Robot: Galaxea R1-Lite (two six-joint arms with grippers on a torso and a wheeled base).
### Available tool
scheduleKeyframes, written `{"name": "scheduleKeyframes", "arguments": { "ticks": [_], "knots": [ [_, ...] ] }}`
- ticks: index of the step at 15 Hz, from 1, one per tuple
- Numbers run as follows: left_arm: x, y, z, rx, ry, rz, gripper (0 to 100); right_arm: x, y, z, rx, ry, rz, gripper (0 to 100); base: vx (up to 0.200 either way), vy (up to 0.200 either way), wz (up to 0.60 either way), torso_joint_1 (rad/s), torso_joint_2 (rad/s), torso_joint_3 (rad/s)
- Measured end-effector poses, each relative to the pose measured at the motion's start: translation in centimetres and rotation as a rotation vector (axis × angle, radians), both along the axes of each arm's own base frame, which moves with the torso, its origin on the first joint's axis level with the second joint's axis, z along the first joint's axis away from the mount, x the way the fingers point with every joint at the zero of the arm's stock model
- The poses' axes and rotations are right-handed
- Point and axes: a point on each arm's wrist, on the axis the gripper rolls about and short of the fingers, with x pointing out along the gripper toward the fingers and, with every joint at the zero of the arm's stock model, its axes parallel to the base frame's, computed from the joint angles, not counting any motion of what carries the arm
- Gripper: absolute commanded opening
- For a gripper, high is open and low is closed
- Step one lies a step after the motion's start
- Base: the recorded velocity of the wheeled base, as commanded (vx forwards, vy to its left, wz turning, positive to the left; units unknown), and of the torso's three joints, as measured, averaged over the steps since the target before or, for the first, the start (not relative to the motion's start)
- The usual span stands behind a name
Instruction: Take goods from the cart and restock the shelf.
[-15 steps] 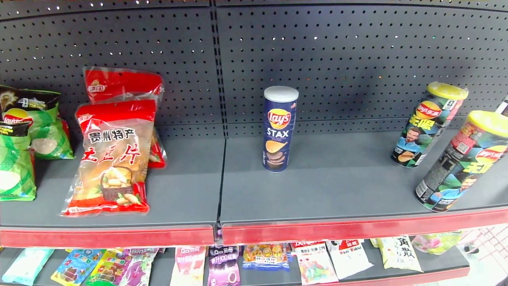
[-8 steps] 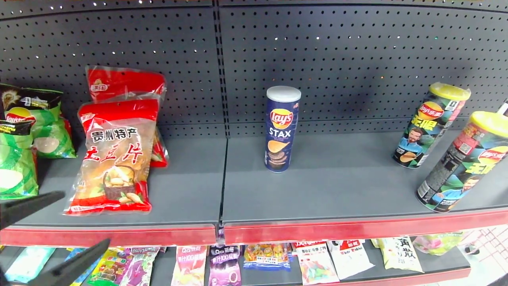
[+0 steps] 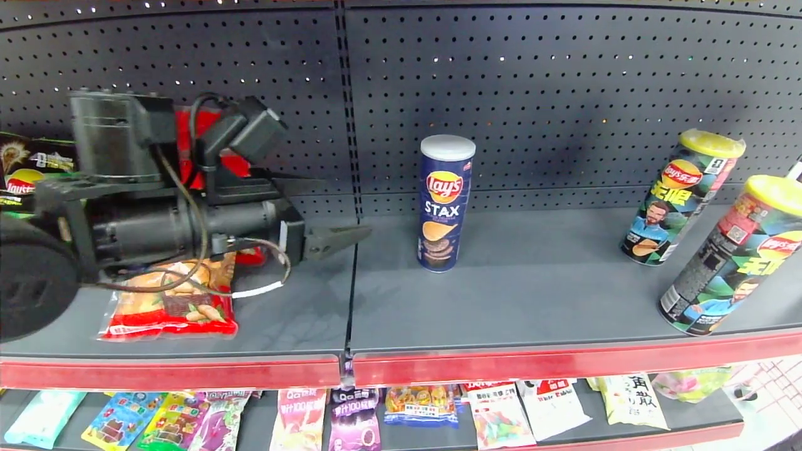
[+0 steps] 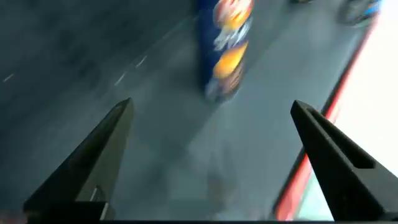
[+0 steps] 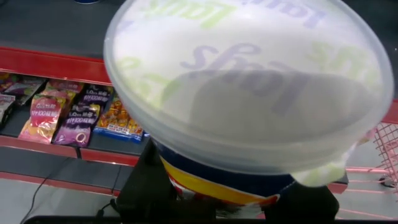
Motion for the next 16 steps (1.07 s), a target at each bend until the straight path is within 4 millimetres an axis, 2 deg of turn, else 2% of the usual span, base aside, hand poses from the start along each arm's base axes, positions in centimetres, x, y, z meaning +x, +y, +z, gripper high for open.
{"name": "scheduleKeyframes", "arguments": {
  "ticks": [2, 8, 12, 16],
  "knots": [
    [2.5, -2.0, -0.6, -0.009, 0.014, -0.078, 100, 0.0, 0.0, 0.0, -0.001, 0.001, -0.001, 0, 0.0, 0.0, 0.0, 0.0, 0.0, 0.0],
    [8.0, -4.9, -1.7, -0.03, -0.002, -0.159, 100, 0.1, 0.0, -0.1, -0.002, 0.007, -0.006, 0, 0.0, 0.0, 0.0, 0.0, 0.0, 0.0],
    [10.0, -6.0, -2.4, -0.045, -0.005, -0.212, 100, 0.1, 0.0, -0.1, -0.003, 0.013, -0.011, 0, 0.0, 0.0, 0.0, 0.0, 0.0, 0.0],
    [11.1, -6.6, -2.8, -0.047, 0.0, -0.228, 100, 0.2, 0.0, -0.3, -0.006, 0.023, -0.011, 0, 0.0, 0.0, 0.0, 0.0, 0.0, 0.0]
  ]
}}
